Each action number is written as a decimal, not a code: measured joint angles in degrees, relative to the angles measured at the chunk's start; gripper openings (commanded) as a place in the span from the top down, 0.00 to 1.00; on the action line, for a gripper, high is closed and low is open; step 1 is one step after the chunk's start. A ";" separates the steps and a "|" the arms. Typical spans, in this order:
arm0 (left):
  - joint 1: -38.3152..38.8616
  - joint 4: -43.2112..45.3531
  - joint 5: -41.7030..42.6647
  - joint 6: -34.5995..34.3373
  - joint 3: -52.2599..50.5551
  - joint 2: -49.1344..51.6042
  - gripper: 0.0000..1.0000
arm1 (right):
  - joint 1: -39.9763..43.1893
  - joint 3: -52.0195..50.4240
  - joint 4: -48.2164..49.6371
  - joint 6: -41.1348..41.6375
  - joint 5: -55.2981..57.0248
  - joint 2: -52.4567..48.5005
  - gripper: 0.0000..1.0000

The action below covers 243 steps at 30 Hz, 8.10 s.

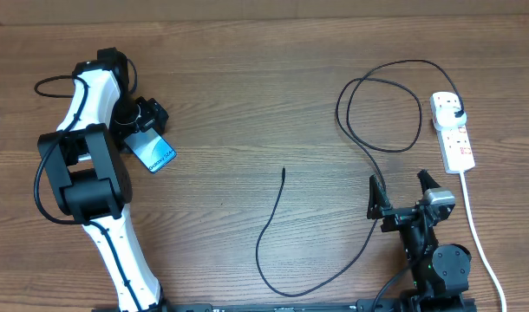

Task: Plug charger to phone and switch on socket

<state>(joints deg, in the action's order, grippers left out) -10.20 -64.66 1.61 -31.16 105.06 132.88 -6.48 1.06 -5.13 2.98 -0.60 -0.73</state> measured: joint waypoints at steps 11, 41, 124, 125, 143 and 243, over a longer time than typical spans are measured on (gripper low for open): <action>0.00 2.32 -1.03 -0.02 -0.04 -0.11 0.00 | 0.00 0.00 -0.02 -0.02 -0.02 0.00 0.00; 2.16 -0.46 -0.15 -0.26 -0.09 -0.11 0.00 | 0.00 0.00 -0.02 -0.02 0.00 0.00 0.00; 3.10 0.17 0.35 -4.94 -0.15 -0.11 0.14 | 0.00 0.00 -0.02 -0.02 0.00 0.00 0.00; 3.10 0.17 0.35 -4.94 -0.15 -0.11 0.14 | 0.00 0.00 -0.02 -0.04 -0.02 0.00 0.00; 3.37 -0.72 0.76 -4.94 -0.15 -0.11 0.07 | 0.00 0.00 -0.02 -0.02 0.00 0.00 0.00; 5.73 0.39 0.37 -10.51 -0.20 -0.17 0.26 | 0.00 0.00 0.00 -0.02 0.00 0.00 0.00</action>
<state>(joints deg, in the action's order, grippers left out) -4.47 -64.27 1.98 -41.67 104.86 132.70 -6.48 1.06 -5.13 2.96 -0.60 -0.73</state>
